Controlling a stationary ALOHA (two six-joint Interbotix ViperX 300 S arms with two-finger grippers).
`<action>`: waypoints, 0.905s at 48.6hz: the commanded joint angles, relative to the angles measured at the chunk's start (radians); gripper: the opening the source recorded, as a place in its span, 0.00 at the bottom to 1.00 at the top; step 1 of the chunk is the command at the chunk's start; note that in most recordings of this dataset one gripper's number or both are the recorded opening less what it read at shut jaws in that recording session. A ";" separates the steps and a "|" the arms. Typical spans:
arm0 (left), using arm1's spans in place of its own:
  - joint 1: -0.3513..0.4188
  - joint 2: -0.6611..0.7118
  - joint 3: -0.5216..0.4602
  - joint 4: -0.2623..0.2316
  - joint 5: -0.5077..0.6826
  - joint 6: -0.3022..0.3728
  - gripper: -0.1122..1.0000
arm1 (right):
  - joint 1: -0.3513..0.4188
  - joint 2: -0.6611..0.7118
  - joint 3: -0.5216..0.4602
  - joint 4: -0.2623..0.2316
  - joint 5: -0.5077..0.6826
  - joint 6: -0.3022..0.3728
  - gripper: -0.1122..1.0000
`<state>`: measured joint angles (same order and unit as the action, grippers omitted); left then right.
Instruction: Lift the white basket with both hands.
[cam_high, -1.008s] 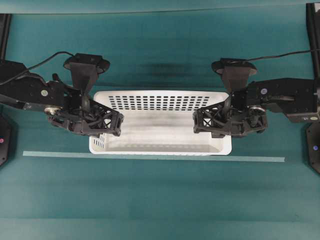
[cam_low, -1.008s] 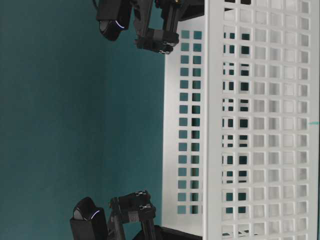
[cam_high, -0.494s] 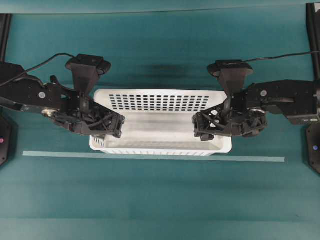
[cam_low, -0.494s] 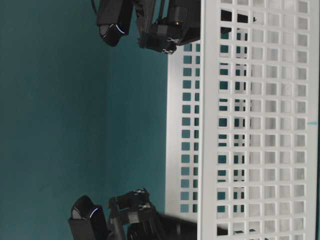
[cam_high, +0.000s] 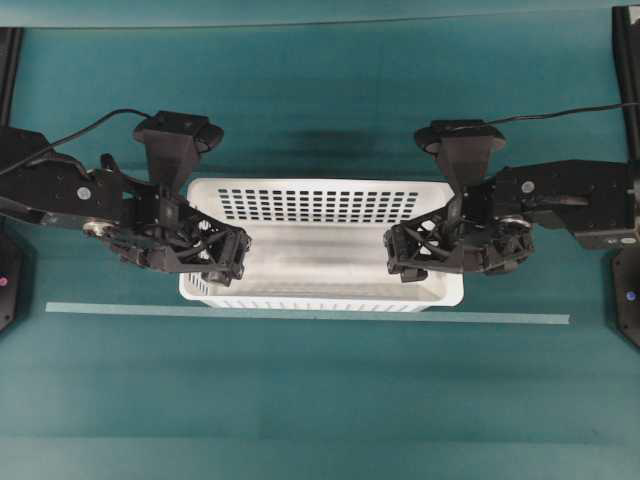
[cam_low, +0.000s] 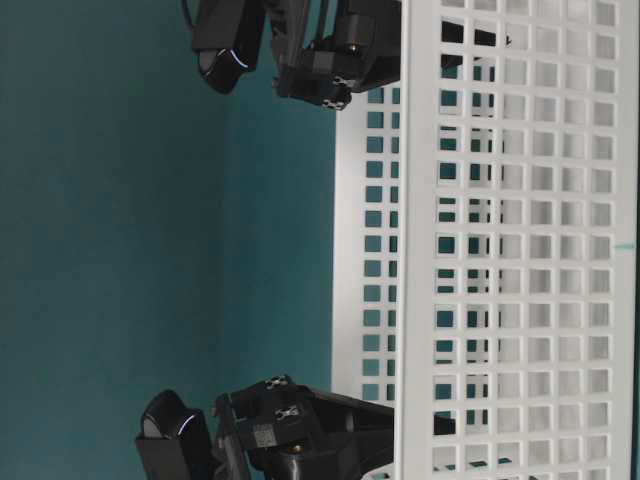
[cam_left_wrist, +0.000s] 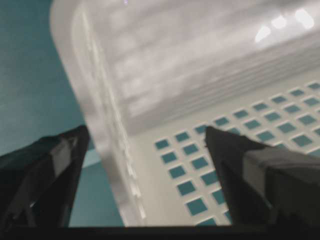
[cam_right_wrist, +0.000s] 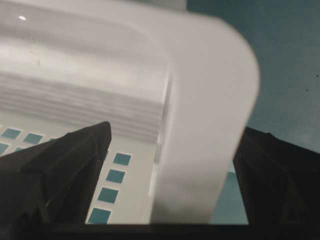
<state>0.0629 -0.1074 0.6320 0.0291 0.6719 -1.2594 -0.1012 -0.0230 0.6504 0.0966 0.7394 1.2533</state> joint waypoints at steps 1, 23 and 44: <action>-0.003 -0.015 -0.011 0.003 -0.005 0.002 0.96 | -0.008 0.002 -0.006 0.000 -0.002 0.002 0.96; -0.002 -0.212 0.011 0.003 0.055 0.005 0.96 | -0.035 -0.163 -0.043 -0.003 0.109 0.009 0.95; -0.008 -0.499 0.034 0.002 0.048 0.011 0.96 | -0.037 -0.377 -0.129 -0.064 0.114 -0.037 0.95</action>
<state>0.0598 -0.5691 0.6642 0.0291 0.7302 -1.2533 -0.1473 -0.3789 0.5461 0.0522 0.8820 1.2364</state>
